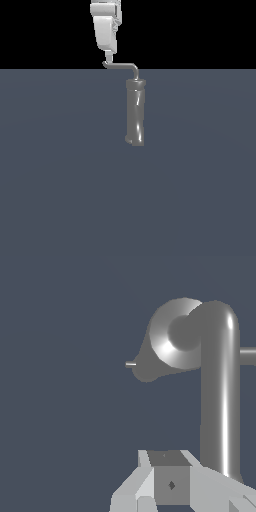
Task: Turn on the faucet by rotating a designated handle.
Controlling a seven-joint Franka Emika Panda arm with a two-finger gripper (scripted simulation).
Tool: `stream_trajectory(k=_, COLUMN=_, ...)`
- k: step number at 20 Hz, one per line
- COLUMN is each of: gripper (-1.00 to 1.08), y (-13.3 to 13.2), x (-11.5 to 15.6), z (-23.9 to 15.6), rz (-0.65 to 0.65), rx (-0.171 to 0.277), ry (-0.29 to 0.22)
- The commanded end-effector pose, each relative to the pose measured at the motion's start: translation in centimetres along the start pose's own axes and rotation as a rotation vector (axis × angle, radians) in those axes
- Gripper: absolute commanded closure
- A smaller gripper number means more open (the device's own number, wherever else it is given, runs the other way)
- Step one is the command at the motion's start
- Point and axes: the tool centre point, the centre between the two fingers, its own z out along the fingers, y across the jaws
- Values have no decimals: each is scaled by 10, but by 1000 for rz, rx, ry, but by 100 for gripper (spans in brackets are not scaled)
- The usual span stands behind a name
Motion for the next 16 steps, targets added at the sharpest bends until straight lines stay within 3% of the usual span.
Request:
stream_trajectory(k=1, gripper=108, y=6, x=0, z=0, rz=0, rx=0, ry=0)
stream_trajectory(k=16, gripper=108, y=45, x=-3, z=0, rz=0, rx=0, ry=0)
